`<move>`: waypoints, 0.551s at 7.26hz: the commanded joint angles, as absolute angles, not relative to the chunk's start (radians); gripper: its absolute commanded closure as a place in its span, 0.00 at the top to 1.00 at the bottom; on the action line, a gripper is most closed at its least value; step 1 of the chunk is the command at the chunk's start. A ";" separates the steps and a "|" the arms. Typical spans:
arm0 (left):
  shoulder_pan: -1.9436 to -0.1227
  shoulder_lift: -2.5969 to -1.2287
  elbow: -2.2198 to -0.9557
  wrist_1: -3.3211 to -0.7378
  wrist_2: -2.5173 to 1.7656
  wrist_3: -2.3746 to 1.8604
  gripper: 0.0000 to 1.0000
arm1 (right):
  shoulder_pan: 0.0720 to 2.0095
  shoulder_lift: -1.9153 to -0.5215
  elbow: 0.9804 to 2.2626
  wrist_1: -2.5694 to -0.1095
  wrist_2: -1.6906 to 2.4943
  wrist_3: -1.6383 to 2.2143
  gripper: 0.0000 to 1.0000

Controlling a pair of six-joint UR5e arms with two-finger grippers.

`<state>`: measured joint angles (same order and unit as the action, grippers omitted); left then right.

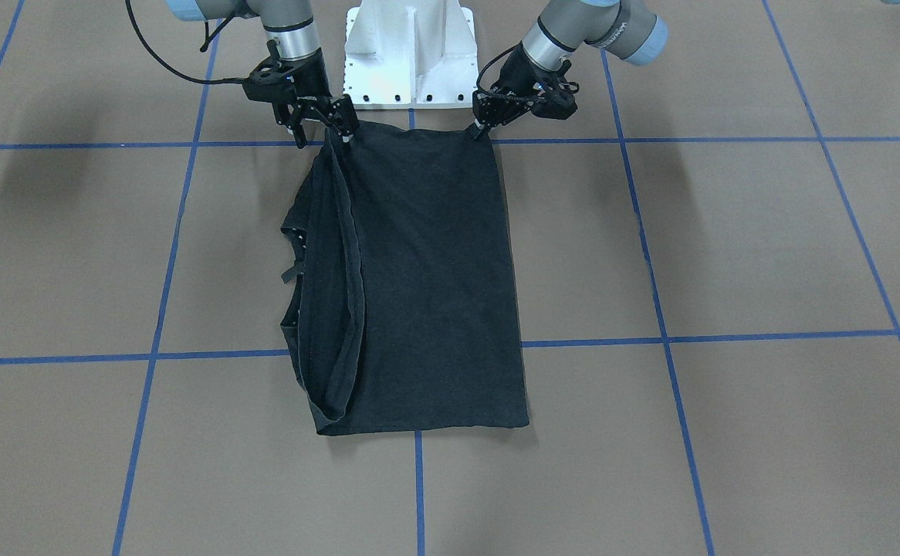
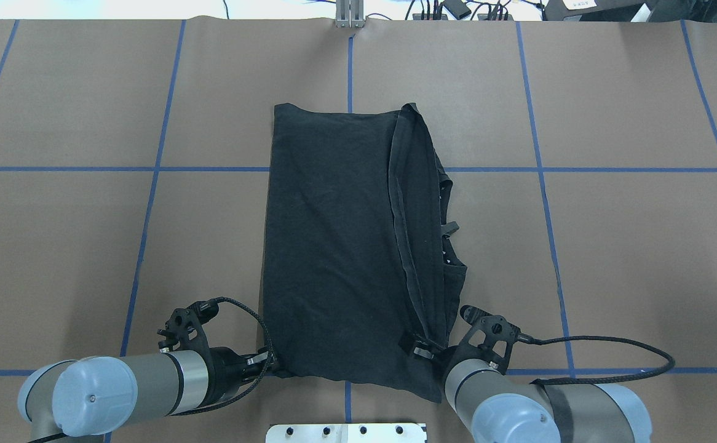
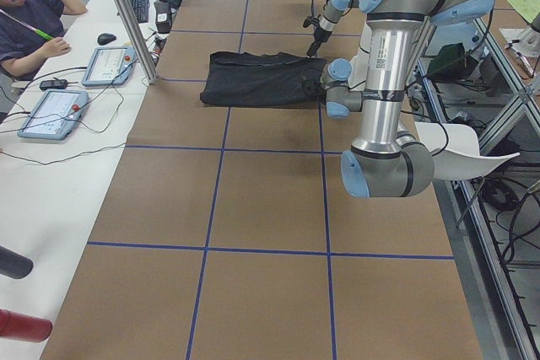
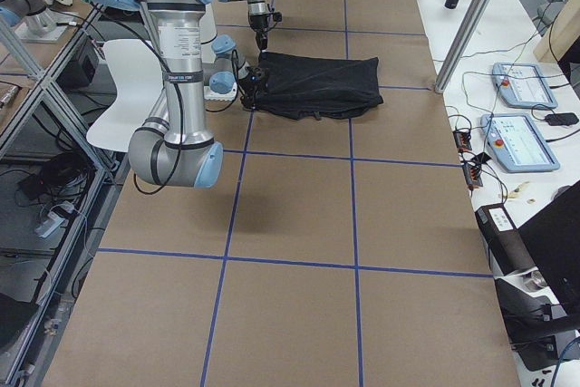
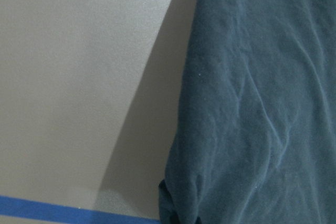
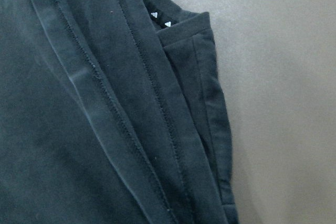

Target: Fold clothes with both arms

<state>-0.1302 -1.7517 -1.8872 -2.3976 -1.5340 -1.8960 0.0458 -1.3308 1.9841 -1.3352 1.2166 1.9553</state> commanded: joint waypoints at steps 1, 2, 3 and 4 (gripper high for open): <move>-0.130 -1.752 -1.887 -2.396 -1.535 -1.896 0.00 | 0.060 -1.308 1.959 -1.336 1.218 1.934 0.98; -0.130 -1.752 -1.887 -2.396 -1.536 -1.896 0.00 | 0.061 -1.308 1.957 -1.336 1.219 1.918 0.98; -0.130 -1.752 -1.887 -2.398 -1.537 -1.896 0.00 | 0.064 -1.312 1.959 -1.336 1.226 1.917 0.98; -0.130 -1.752 -1.887 -2.398 -1.537 -1.896 0.00 | 0.064 -1.313 1.959 -1.338 1.229 1.911 0.98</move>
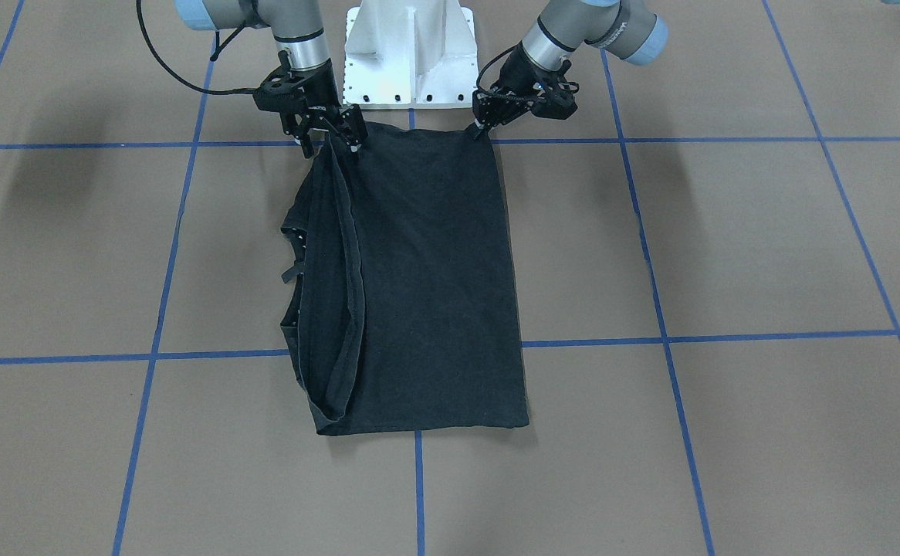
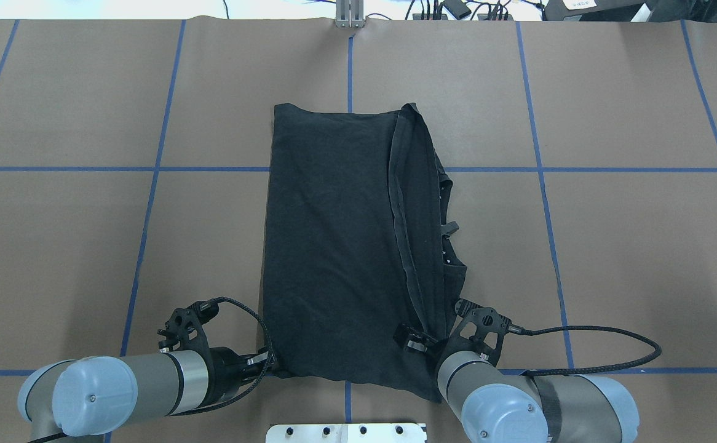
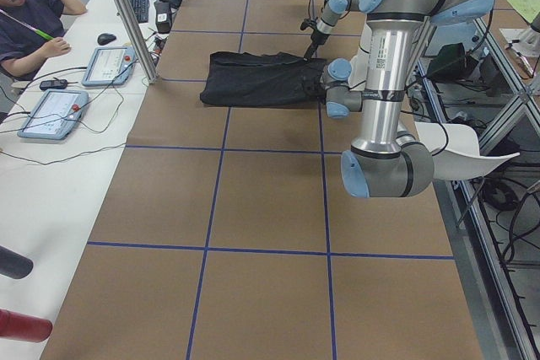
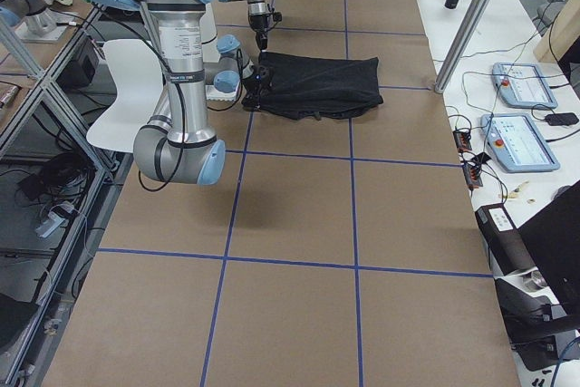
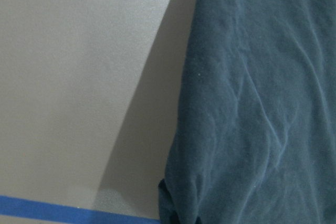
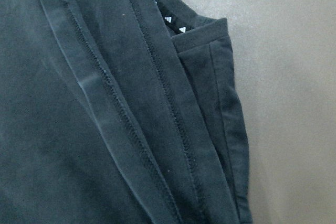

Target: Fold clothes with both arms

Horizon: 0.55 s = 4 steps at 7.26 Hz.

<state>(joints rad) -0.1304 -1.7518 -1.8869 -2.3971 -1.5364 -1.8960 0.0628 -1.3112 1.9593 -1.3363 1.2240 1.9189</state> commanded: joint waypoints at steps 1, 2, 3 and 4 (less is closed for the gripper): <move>-0.130 -1.753 -1.887 -2.398 -1.537 -1.896 0.00 | 0.064 -1.316 1.957 -1.338 1.229 1.911 0.98; -0.130 -1.753 -1.887 -2.398 -1.537 -1.896 0.00 | 0.063 -1.316 1.956 -1.339 1.229 1.911 0.95; -0.130 -1.753 -1.887 -2.398 -1.537 -1.896 0.00 | 0.061 -1.316 1.954 -1.341 1.230 1.911 0.84; -0.130 -1.753 -1.887 -2.398 -1.537 -1.896 0.00 | 0.061 -1.313 1.957 -1.341 1.235 1.910 0.64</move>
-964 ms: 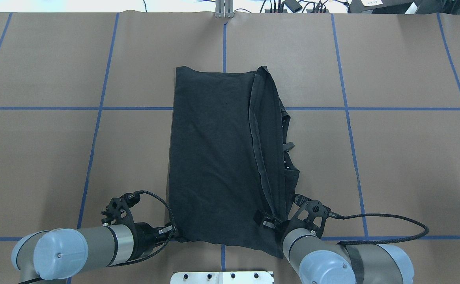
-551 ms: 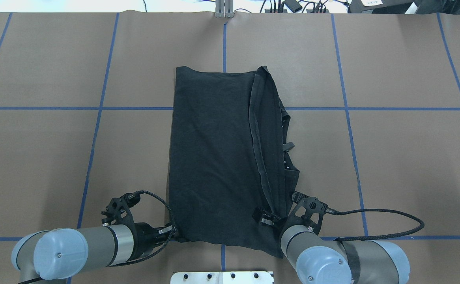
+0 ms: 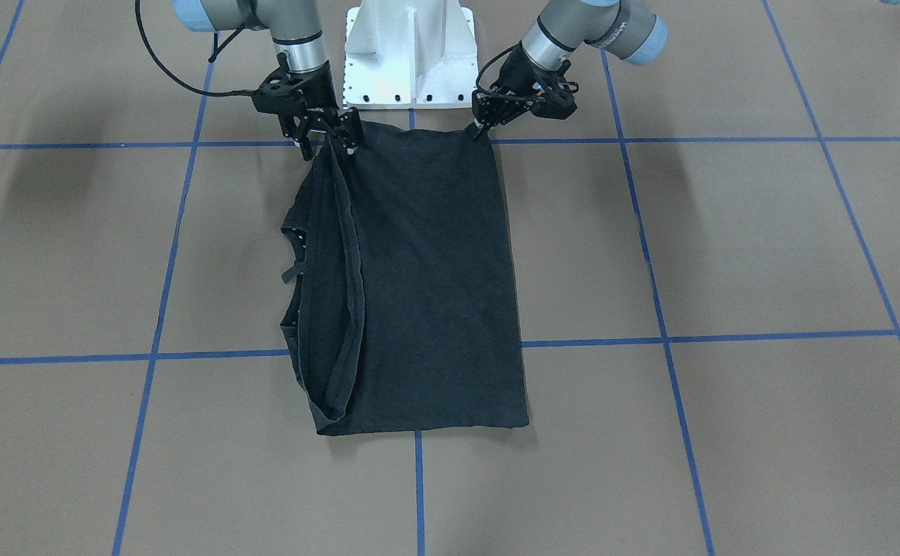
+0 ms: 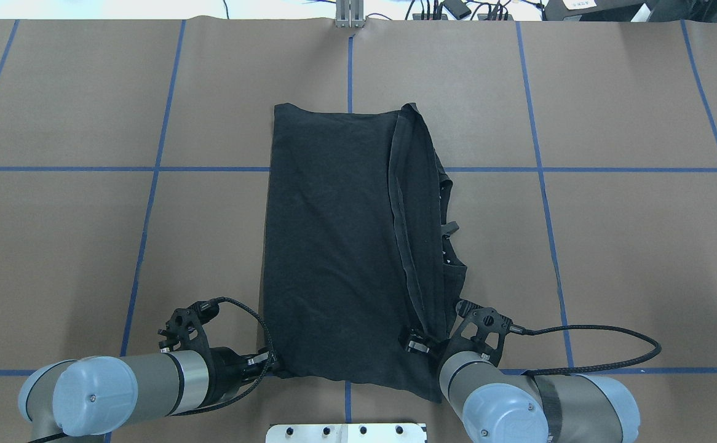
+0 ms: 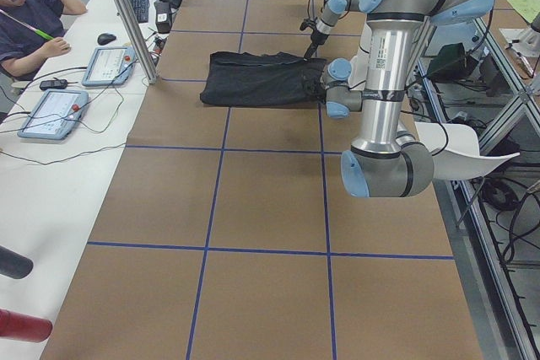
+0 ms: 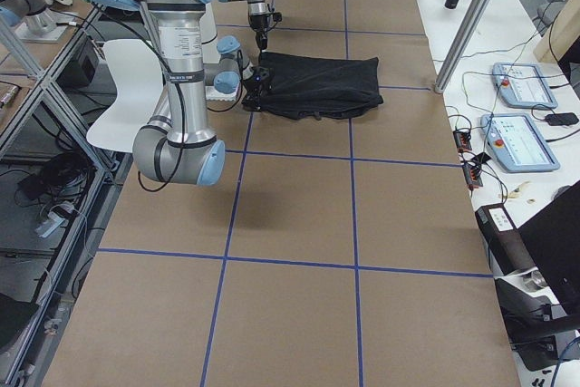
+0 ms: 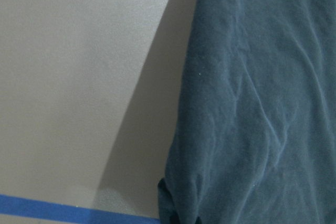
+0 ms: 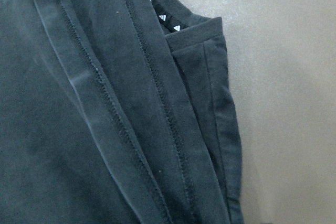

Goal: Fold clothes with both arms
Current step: 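Hold the near corners with both grippers and lift them slightly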

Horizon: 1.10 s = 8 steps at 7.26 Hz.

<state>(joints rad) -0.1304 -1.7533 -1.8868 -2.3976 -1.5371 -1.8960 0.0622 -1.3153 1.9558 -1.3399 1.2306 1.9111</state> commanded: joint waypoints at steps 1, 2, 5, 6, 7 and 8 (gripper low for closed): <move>-0.130 -1.753 -1.887 -2.398 -1.537 -1.896 0.00 | 0.063 -1.313 1.960 -1.339 1.250 1.887 0.37; -0.130 -1.752 -1.887 -2.398 -1.539 -1.896 0.00 | 0.064 -1.315 1.962 -1.339 1.255 1.864 0.29; -0.130 -1.753 -1.888 -2.398 -1.537 -1.896 0.00 | 0.066 -1.318 1.967 -1.339 1.255 1.862 0.10; -0.130 -1.753 -1.888 -2.398 -1.537 -1.896 0.00 | 0.067 -1.321 1.967 -1.339 1.255 1.864 0.07; -0.130 -1.753 -1.890 -2.398 -1.537 -1.896 0.00 | 0.067 -1.321 1.971 -1.339 1.253 1.864 0.00; -0.130 -1.753 -1.890 -2.398 -1.539 -1.896 0.00 | 0.069 -1.324 1.986 -1.341 1.252 1.864 0.00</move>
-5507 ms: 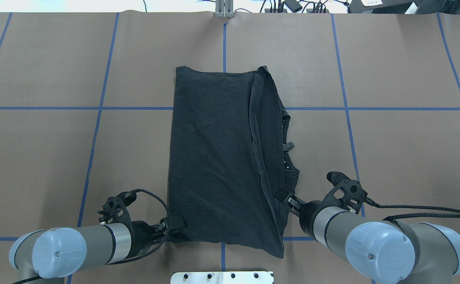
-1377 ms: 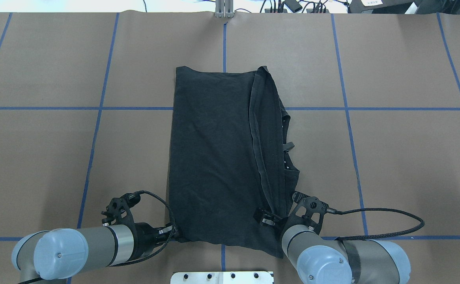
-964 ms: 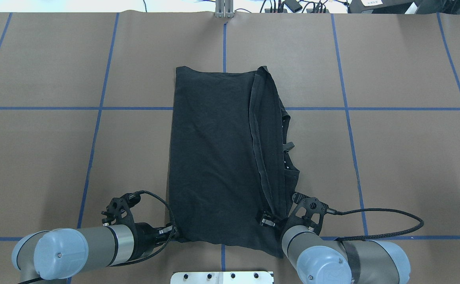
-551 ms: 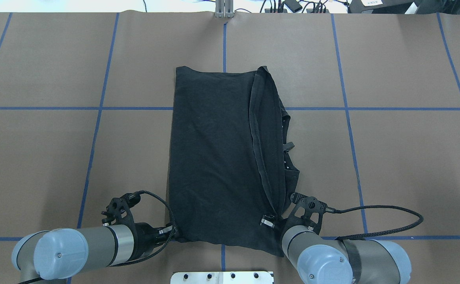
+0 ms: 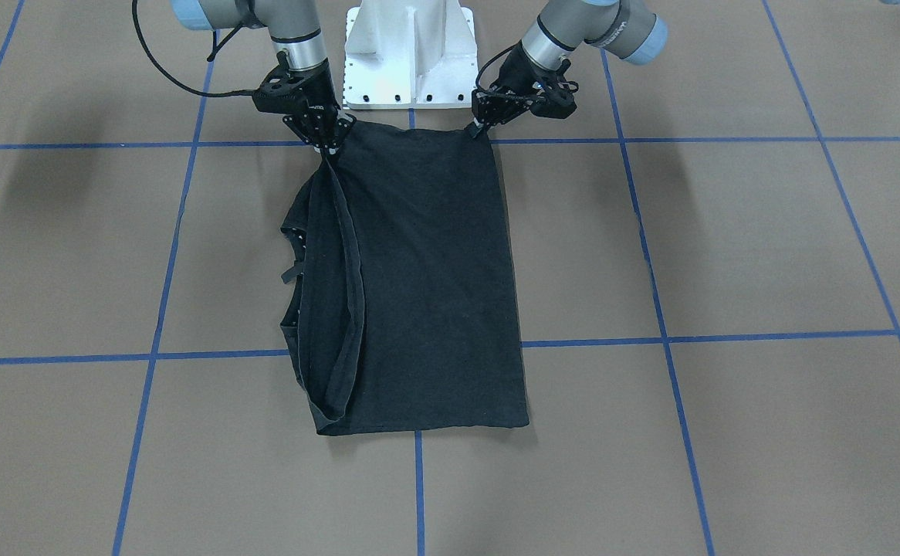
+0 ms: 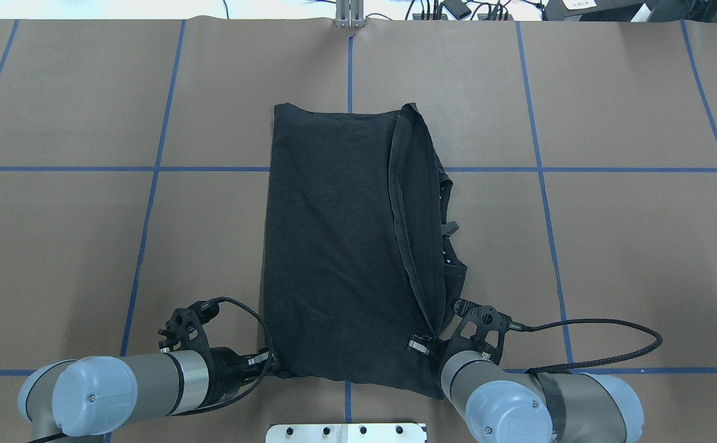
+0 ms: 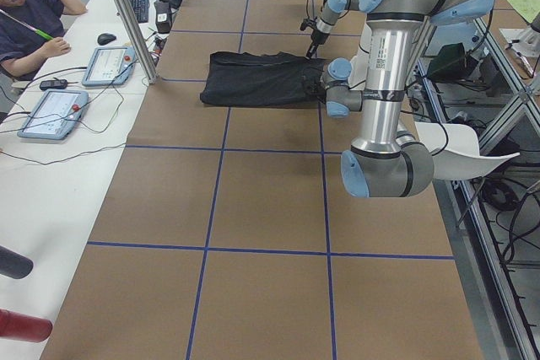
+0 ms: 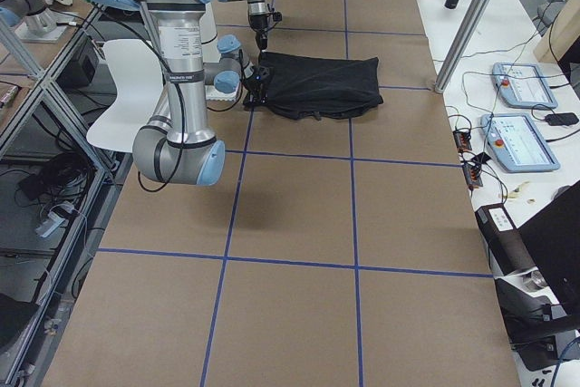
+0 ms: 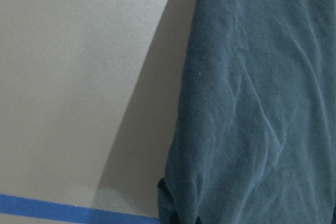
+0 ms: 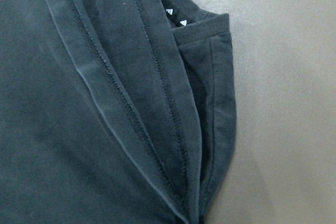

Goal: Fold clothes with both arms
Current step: 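Hold the near corners with both grippers and lift them slightly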

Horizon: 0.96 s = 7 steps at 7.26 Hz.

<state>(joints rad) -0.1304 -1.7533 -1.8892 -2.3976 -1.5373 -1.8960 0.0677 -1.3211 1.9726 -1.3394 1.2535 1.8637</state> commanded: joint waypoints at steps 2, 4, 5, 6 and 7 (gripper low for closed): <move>-0.136 -1.738 -1.954 -2.392 -1.593 -1.896 0.00 | 0.071 -1.342 2.041 -1.347 1.288 1.862 0.00; -0.137 -1.701 -2.026 -2.390 -1.601 -1.896 0.00 | 0.037 -1.379 2.104 -1.350 1.296 1.864 0.00; -0.133 -1.665 -2.098 -2.390 -1.608 -1.896 0.00 | 0.006 -1.394 2.155 -1.350 1.295 1.864 0.00; -0.135 -1.625 -2.187 -2.388 -1.646 -1.896 0.00 | -0.009 -1.426 2.236 -1.364 1.296 1.864 0.00; -0.149 -1.624 -2.227 -2.370 -1.702 -1.896 0.00 | -0.002 -1.417 2.320 -1.462 1.316 1.862 0.00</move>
<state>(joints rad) -0.1384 -1.6425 -2.1588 -2.3843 -1.6475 -1.8960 0.0026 -1.4113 2.2238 -1.3842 1.3007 1.8634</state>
